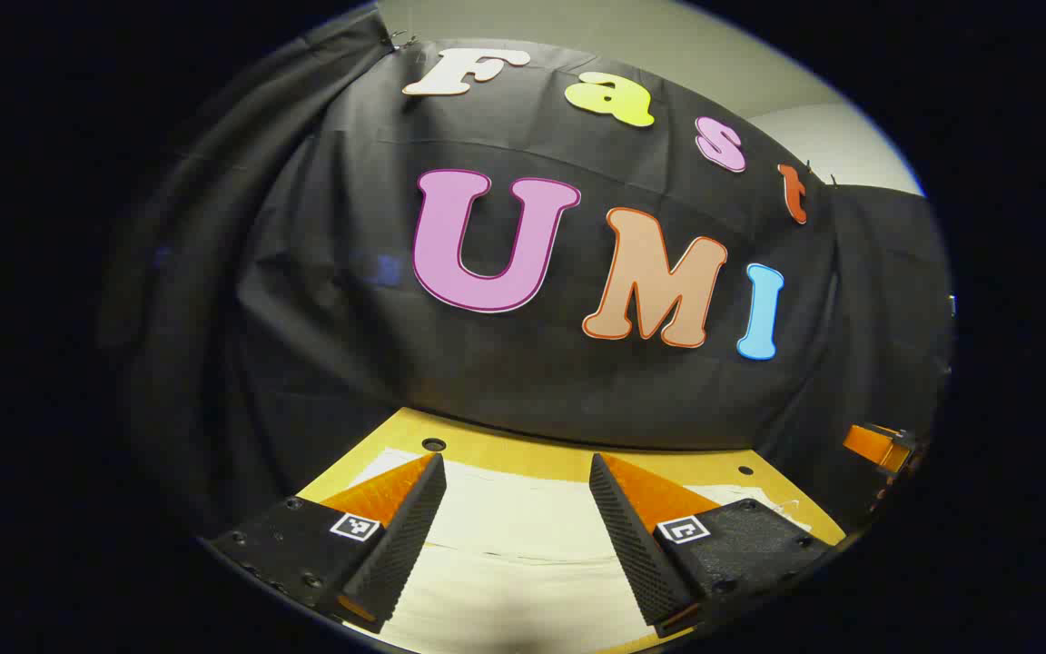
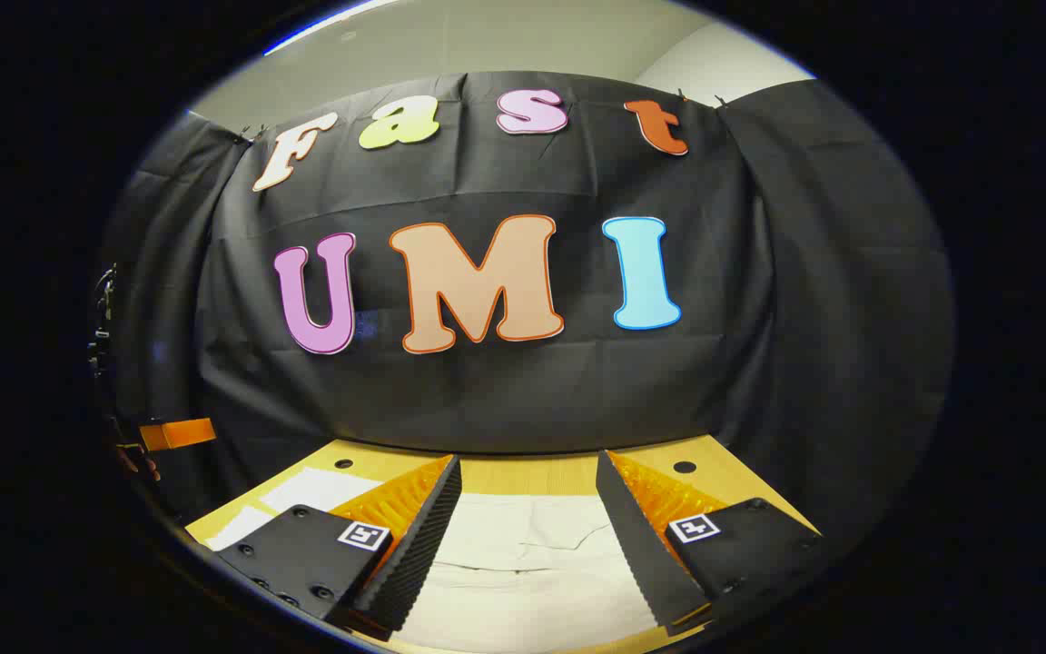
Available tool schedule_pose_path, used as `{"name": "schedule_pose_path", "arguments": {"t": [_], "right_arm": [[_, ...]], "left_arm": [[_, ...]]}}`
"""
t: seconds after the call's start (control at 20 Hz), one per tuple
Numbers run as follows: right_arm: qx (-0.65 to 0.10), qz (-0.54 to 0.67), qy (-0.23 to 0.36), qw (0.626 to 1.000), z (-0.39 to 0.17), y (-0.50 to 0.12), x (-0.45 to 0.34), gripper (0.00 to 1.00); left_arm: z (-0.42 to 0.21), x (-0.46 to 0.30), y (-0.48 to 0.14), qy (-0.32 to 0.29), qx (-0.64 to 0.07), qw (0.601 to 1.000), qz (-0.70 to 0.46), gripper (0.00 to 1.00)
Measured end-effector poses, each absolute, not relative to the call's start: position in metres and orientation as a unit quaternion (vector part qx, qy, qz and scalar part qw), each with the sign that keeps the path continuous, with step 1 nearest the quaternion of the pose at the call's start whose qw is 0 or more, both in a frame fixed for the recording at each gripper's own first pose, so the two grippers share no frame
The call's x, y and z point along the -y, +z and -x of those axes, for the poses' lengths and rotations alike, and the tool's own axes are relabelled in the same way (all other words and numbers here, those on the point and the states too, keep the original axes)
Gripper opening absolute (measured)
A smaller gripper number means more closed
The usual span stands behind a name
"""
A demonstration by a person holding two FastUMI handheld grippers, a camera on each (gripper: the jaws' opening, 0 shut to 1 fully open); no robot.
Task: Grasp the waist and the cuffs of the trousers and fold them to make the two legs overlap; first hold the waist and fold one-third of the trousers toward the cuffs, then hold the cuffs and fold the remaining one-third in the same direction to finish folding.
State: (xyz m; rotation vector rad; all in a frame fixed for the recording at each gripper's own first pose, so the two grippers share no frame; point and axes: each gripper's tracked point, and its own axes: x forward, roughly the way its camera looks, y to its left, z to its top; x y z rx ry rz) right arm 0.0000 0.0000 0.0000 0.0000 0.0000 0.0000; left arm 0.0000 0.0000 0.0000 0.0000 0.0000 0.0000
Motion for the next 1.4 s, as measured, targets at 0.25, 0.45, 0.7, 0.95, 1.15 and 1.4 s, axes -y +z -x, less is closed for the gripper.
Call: {"name": "schedule_pose_path", "arguments": {"t": [0.25, 0.45, 0.7, 0.95, 1.15, 1.4], "right_arm": [[-0.004, -0.001, -0.002, 1.0, -0.004, -0.002, 0.012, 0.95], [-0.011, 0.004, 0.0, 1.0, -0.005, -0.001, 0.017, 0.95], [-0.02, 0.018, 0.005, 1.0, -0.004, -0.007, 0.011, 0.95], [-0.019, 0.034, -0.005, 0.999, 0.003, -0.01, 0.005, 0.96], [-0.024, 0.027, -0.023, 0.999, 0.008, -0.019, 0.005, 0.95], [-0.038, 0.032, -0.05, 0.997, 0.021, -0.032, 0.015, 0.95]], "left_arm": [[-0.005, 0.007, 0.0, 0.004, -0.002, 1.0, -0.014, 0.95], [-0.003, -0.001, 0.004, 0.011, -0.003, 1.0, -0.02, 0.94], [0.004, -0.005, -0.006, -0.021, -0.02, 0.999, -0.027, 0.94], [0.013, -0.016, -0.049, -0.075, -0.088, 0.991, -0.071, 0.94], [0.022, -0.018, -0.098, -0.14, -0.152, 0.973, -0.101, 0.94], [0.051, -0.032, -0.157, -0.231, -0.245, 0.926, -0.171, 0.95]]}}
